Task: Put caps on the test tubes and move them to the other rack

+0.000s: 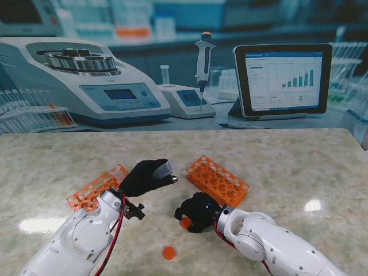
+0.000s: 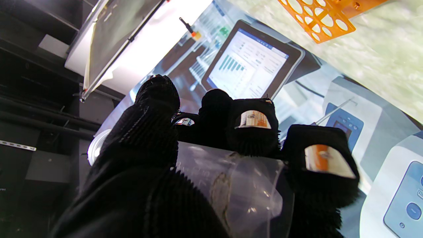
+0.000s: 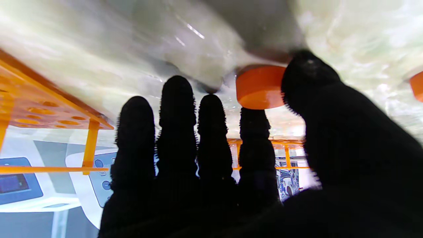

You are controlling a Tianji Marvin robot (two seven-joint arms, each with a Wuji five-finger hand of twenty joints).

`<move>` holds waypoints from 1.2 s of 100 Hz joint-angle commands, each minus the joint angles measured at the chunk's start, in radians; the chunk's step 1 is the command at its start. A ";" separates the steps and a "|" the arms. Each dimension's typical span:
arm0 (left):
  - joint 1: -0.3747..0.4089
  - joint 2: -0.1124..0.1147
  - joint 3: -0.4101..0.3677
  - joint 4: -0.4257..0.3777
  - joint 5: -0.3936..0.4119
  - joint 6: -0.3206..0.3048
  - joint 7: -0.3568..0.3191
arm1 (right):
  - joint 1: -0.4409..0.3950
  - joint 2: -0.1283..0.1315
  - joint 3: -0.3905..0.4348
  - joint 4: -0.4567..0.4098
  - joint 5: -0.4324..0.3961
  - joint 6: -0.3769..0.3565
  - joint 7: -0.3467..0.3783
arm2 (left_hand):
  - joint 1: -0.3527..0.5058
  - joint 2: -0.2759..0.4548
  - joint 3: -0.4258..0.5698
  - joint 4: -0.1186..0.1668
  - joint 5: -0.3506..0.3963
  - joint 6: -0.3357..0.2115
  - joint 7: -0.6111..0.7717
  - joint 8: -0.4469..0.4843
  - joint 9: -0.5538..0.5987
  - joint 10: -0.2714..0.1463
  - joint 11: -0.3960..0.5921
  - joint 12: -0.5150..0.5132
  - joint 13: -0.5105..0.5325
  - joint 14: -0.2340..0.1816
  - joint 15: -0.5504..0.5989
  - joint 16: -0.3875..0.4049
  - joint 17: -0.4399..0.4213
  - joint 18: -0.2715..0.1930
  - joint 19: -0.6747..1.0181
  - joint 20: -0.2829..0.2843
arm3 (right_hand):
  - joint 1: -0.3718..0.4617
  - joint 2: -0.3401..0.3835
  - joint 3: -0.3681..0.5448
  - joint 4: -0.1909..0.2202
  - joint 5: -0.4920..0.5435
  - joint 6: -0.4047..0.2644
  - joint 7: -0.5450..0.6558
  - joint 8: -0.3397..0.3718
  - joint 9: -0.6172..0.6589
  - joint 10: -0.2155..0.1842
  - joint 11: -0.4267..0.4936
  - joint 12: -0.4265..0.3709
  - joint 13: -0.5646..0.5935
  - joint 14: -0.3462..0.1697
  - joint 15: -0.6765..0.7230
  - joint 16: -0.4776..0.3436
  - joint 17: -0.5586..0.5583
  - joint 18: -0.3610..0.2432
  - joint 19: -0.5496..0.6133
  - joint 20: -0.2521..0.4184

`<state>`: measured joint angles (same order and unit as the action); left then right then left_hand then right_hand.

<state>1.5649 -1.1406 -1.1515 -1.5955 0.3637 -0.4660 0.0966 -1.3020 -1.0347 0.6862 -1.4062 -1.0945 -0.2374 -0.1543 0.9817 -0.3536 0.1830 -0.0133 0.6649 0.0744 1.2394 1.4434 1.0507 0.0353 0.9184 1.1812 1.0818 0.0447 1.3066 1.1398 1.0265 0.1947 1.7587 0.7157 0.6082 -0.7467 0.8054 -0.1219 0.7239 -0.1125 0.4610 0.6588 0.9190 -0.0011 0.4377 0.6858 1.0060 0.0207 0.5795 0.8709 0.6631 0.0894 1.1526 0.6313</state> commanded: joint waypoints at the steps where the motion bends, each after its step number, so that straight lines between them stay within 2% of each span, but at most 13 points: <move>1: 0.001 0.000 0.000 -0.005 -0.002 0.004 -0.002 | -0.016 0.007 -0.008 0.029 0.002 0.006 0.011 | 0.030 0.044 -0.003 0.020 0.032 0.025 0.081 0.058 0.027 -0.047 0.011 0.022 0.049 -0.048 0.006 -0.005 0.052 -0.081 0.162 -0.022 | 0.005 -0.007 -0.013 0.021 0.026 0.022 0.037 0.024 0.026 0.017 0.034 0.007 -0.005 -0.013 0.046 0.022 0.010 -0.003 0.037 0.022; 17: 0.000 0.000 0.001 -0.005 -0.003 0.004 -0.003 | -0.012 0.003 -0.012 0.038 0.024 0.004 0.019 | 0.029 0.045 -0.004 0.020 0.032 0.025 0.081 0.058 0.027 -0.046 0.011 0.022 0.049 -0.047 0.005 -0.005 0.052 -0.081 0.160 -0.022 | 0.047 0.010 0.016 0.027 0.047 0.009 0.055 0.049 0.054 0.012 0.052 0.019 0.028 -0.017 0.061 0.025 0.037 -0.002 0.048 0.023; 21: 0.000 0.000 0.001 -0.005 -0.003 0.003 -0.003 | -0.009 0.002 -0.017 0.044 0.033 0.002 0.022 | 0.029 0.045 -0.004 0.020 0.032 0.025 0.081 0.058 0.027 -0.046 0.011 0.022 0.049 -0.047 0.005 -0.005 0.052 -0.080 0.160 -0.022 | 0.071 0.008 0.018 -0.007 0.048 0.003 0.067 0.051 0.062 0.011 0.060 0.048 0.038 -0.015 0.063 0.028 0.045 0.000 0.050 0.022; 25: 0.000 0.000 0.001 -0.005 -0.003 0.003 -0.003 | -0.005 0.000 -0.021 0.051 0.042 0.001 0.022 | 0.029 0.045 -0.004 0.020 0.032 0.025 0.081 0.058 0.026 -0.047 0.011 0.022 0.049 -0.047 0.005 -0.005 0.052 -0.080 0.160 -0.022 | 0.089 0.005 0.030 -0.034 0.044 -0.003 0.095 0.033 0.072 0.015 0.049 0.097 0.048 -0.017 0.062 0.030 0.051 0.002 0.052 0.022; 35: 0.000 0.000 0.000 -0.004 -0.002 0.002 -0.003 | 0.002 -0.002 -0.031 0.061 0.055 -0.003 0.022 | 0.029 0.046 -0.004 0.020 0.032 0.025 0.081 0.058 0.026 -0.045 0.010 0.022 0.049 -0.047 0.004 -0.005 0.052 -0.080 0.160 -0.022 | 0.129 -0.004 0.047 -0.066 0.038 -0.017 0.147 0.004 0.102 0.013 0.034 0.136 0.071 -0.021 0.062 0.033 0.071 0.001 0.057 0.021; 38: 0.000 0.000 0.001 -0.004 -0.002 0.003 -0.003 | 0.003 -0.003 -0.033 0.064 0.059 -0.004 0.022 | 0.030 0.044 -0.004 0.020 0.032 0.025 0.081 0.058 0.027 -0.046 0.011 0.022 0.049 -0.047 0.004 -0.005 0.052 -0.080 0.160 -0.022 | 0.137 -0.007 0.052 -0.067 0.038 -0.021 0.155 -0.003 0.108 0.012 0.032 0.140 0.076 -0.019 0.063 0.033 0.076 0.002 0.058 0.021; 41: 0.000 0.000 0.001 -0.004 -0.003 0.003 -0.003 | 0.004 -0.003 -0.035 0.065 0.063 -0.005 0.022 | 0.030 0.045 -0.004 0.021 0.032 0.025 0.081 0.058 0.027 -0.046 0.011 0.022 0.049 -0.047 0.004 -0.005 0.052 -0.080 0.160 -0.022 | 0.149 -0.011 0.065 -0.075 0.030 -0.025 0.203 -0.044 0.120 0.013 0.017 0.158 0.083 -0.020 0.062 0.038 0.080 0.004 0.059 0.021; 55: 0.000 0.000 0.001 -0.004 -0.002 0.001 -0.003 | 0.005 -0.004 -0.038 0.067 0.072 -0.008 0.030 | 0.030 0.046 -0.004 0.020 0.029 0.023 0.080 0.059 0.027 -0.047 0.010 0.021 0.049 -0.047 0.004 -0.005 0.052 -0.080 0.159 -0.022 | 0.198 -0.030 0.087 -0.084 0.037 -0.043 0.245 -0.061 0.153 0.008 0.014 0.167 0.106 -0.015 0.079 0.068 0.103 0.004 0.064 0.021; 57: 0.000 0.000 0.000 -0.004 -0.002 0.001 -0.003 | 0.006 -0.004 -0.040 0.068 0.073 -0.009 0.031 | 0.030 0.045 -0.005 0.020 0.028 0.022 0.079 0.059 0.026 -0.047 0.010 0.021 0.049 -0.047 0.003 -0.005 0.052 -0.080 0.159 -0.022 | 0.202 -0.031 0.095 -0.088 0.033 -0.045 0.272 -0.085 0.160 0.007 0.004 0.177 0.111 -0.013 0.068 0.090 0.105 0.005 0.065 0.022; 79: 0.001 0.000 -0.001 -0.004 -0.001 -0.002 -0.002 | 0.022 -0.008 -0.068 0.090 0.091 -0.012 0.024 | 0.029 0.046 -0.005 0.020 0.028 0.021 0.078 0.059 0.026 -0.046 0.010 0.021 0.049 -0.047 0.003 -0.005 0.051 -0.079 0.158 -0.023 | 0.250 -0.024 0.157 -0.083 0.077 -0.081 0.316 -0.104 0.218 -0.002 0.007 0.168 0.158 -0.006 0.077 0.100 0.146 0.008 0.072 0.021; 120: 0.003 0.000 -0.002 -0.006 -0.001 -0.001 -0.002 | 0.026 -0.013 -0.074 0.099 0.112 -0.023 0.020 | 0.031 0.045 -0.005 0.021 0.028 0.021 0.078 0.060 0.026 -0.047 0.009 0.021 0.049 -0.047 0.001 -0.005 0.051 -0.077 0.155 -0.023 | 0.309 0.037 0.263 -0.070 0.166 -0.082 0.292 -0.094 0.273 -0.010 0.024 0.162 0.202 -0.001 0.094 0.091 0.176 0.024 0.081 0.027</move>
<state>1.5653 -1.1406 -1.1532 -1.5953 0.3642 -0.4680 0.0964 -1.2472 -1.0552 0.6275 -1.3529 -0.9766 -0.2616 -0.1535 0.9817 -0.3535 0.1828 -0.0133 0.6649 0.0744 1.2394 1.4443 1.0507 0.0353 0.9184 1.1812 1.0818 0.0445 1.3047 1.1398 1.0267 0.1947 1.7587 0.7152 0.7472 -0.7674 0.9422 -0.2498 0.7337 -0.1136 0.6495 0.5313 1.1065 0.0585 0.4916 0.8959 1.1690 0.0158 0.6447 0.9457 0.8224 0.1018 1.2002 0.6339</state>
